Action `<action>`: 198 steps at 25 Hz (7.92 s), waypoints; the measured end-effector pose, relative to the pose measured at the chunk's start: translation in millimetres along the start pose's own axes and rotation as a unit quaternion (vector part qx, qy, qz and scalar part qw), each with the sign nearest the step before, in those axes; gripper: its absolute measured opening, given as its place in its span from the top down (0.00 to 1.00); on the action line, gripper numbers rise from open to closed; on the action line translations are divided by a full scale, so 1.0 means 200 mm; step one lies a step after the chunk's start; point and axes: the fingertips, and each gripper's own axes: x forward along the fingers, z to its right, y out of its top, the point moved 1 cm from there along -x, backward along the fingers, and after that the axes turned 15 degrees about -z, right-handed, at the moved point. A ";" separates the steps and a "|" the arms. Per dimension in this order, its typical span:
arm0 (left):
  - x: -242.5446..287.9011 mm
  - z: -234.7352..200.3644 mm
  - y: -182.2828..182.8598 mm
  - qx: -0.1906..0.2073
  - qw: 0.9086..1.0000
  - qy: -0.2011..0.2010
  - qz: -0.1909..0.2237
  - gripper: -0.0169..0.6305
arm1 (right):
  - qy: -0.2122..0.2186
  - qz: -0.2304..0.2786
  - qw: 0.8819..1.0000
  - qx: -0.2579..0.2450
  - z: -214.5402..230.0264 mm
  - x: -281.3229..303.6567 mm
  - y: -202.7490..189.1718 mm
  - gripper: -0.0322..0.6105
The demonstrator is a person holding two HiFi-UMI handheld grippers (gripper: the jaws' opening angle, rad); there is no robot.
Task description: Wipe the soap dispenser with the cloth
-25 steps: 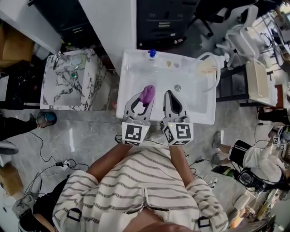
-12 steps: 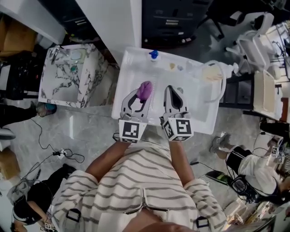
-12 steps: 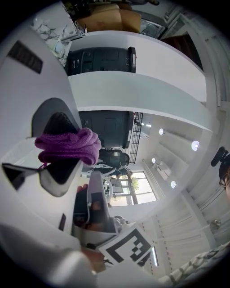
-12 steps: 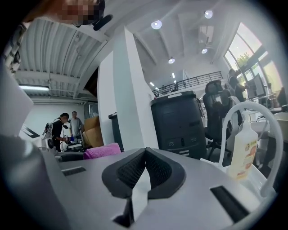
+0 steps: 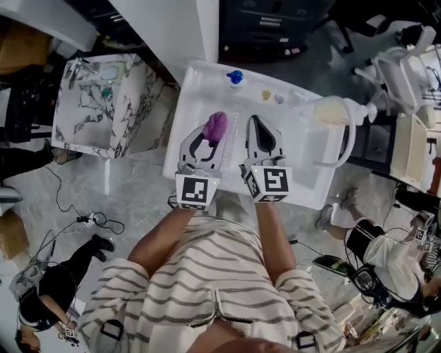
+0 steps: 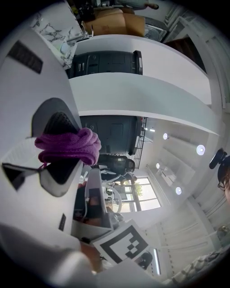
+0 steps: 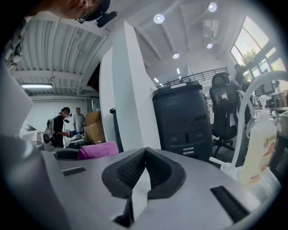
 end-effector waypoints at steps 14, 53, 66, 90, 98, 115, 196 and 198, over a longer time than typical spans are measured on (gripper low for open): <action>0.20 -0.10 -0.05 -0.012 1.000 0.015 -0.012 0.79 | 0.018 -0.011 0.999 -0.027 0.12 0.42 -0.13 0.95; 0.26 -0.19 -0.26 -0.015 0.998 0.040 -0.036 0.79 | -0.019 -0.048 0.995 -0.082 0.23 0.91 -0.24 0.75; 0.17 -0.11 -0.22 0.003 1.000 0.012 -0.017 0.78 | 0.013 -0.037 0.997 -0.068 0.19 0.63 -0.10 0.75; -0.15 0.14 0.05 0.059 0.996 -0.067 0.025 0.78 | 0.054 -0.001 0.996 -0.073 -0.11 -0.14 0.18 0.75; -0.22 0.21 0.06 0.080 0.993 -0.088 0.025 0.78 | 0.047 0.001 0.996 -0.077 -0.17 -0.26 0.19 0.75; -0.20 0.41 0.03 0.118 0.983 -0.139 0.035 0.78 | 0.038 -0.006 0.996 -0.079 -0.18 -0.31 0.17 0.75; -0.18 0.34 0.01 0.241 0.889 -0.388 0.003 0.79 | 0.218 -0.029 0.964 -0.151 -0.30 -0.58 0.02 0.74; -0.17 0.34 0.00 0.245 0.886 -0.394 0.002 0.79 | 0.225 -0.027 0.962 -0.156 -0.32 -0.59 0.02 0.74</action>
